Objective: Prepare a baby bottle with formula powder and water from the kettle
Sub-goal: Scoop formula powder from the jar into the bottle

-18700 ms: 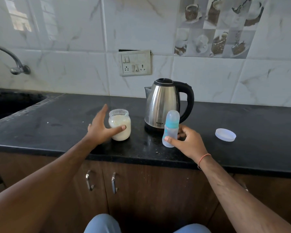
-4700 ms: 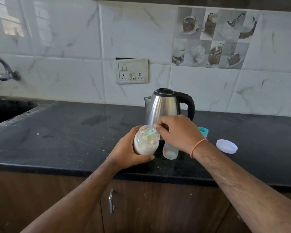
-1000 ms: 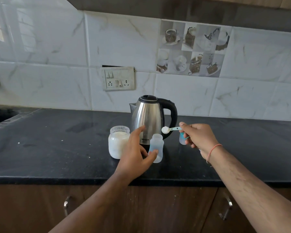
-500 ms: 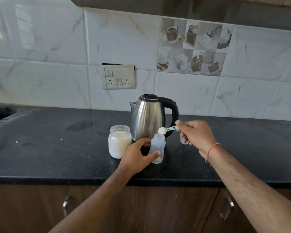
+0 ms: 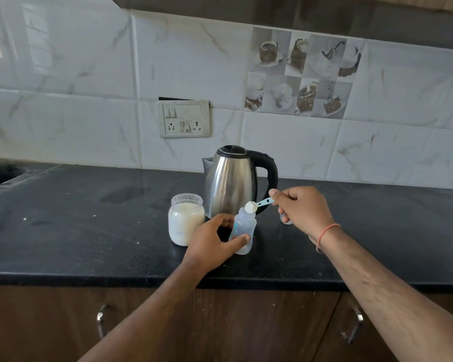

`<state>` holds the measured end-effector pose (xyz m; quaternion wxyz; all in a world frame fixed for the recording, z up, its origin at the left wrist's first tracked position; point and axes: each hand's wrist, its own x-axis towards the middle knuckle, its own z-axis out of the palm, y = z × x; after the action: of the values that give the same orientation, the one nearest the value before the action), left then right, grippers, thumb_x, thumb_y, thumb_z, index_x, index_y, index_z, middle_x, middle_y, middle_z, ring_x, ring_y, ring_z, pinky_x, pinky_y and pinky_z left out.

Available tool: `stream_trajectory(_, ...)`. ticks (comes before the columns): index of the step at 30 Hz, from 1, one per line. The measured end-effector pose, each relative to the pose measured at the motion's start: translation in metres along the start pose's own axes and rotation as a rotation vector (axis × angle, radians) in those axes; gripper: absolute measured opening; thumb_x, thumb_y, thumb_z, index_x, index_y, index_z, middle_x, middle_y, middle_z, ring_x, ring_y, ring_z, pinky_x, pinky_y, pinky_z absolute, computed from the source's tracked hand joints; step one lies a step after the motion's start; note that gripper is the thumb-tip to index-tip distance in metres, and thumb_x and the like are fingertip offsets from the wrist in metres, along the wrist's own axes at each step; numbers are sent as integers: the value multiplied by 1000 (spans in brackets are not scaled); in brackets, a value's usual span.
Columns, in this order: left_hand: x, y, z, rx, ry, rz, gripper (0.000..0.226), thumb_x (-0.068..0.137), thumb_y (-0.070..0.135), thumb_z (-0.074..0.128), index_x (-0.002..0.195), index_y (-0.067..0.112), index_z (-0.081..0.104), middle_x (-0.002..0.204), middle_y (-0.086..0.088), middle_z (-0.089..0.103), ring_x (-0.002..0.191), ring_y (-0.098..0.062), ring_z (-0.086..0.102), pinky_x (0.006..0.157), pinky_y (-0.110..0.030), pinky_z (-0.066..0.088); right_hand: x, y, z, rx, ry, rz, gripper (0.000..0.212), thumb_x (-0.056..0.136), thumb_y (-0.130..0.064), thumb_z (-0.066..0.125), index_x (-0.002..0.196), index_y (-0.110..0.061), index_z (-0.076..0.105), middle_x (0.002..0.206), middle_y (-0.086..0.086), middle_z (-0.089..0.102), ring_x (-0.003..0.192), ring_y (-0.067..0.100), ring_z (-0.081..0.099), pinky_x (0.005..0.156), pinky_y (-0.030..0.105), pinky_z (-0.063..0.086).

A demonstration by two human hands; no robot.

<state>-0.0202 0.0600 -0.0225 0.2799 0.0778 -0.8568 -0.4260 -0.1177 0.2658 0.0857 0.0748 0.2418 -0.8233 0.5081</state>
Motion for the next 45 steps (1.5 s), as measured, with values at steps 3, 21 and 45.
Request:
stream_trajectory(3,1,0,0,6,-2,-4,55,83,58,87,130,36,69,114,26,73,107,5,68,91,-20,59,-1,-4,0,-49,0,-51,36,101,-48,74,76,-23,81,66,-1,74,53,13,65,76,47,64)
stream_trajectory(21,0,1,0,3,7,6,54,85,56,87,130,34,68,113,25,72,106,7,66,88,-15,55,-5,-13,12,-743,38,-724,47,106,-57,53,84,-26,79,75,-11,64,65,12,59,52,24,38)
stream_trajectory(45,0,2,-1,51,-18,-17,67,78,51,93,137,33,66,119,23,72,108,4,66,93,-19,56,-3,-7,8,-717,48,-922,51,106,-58,47,84,-28,81,67,-13,63,59,9,57,51,21,35)
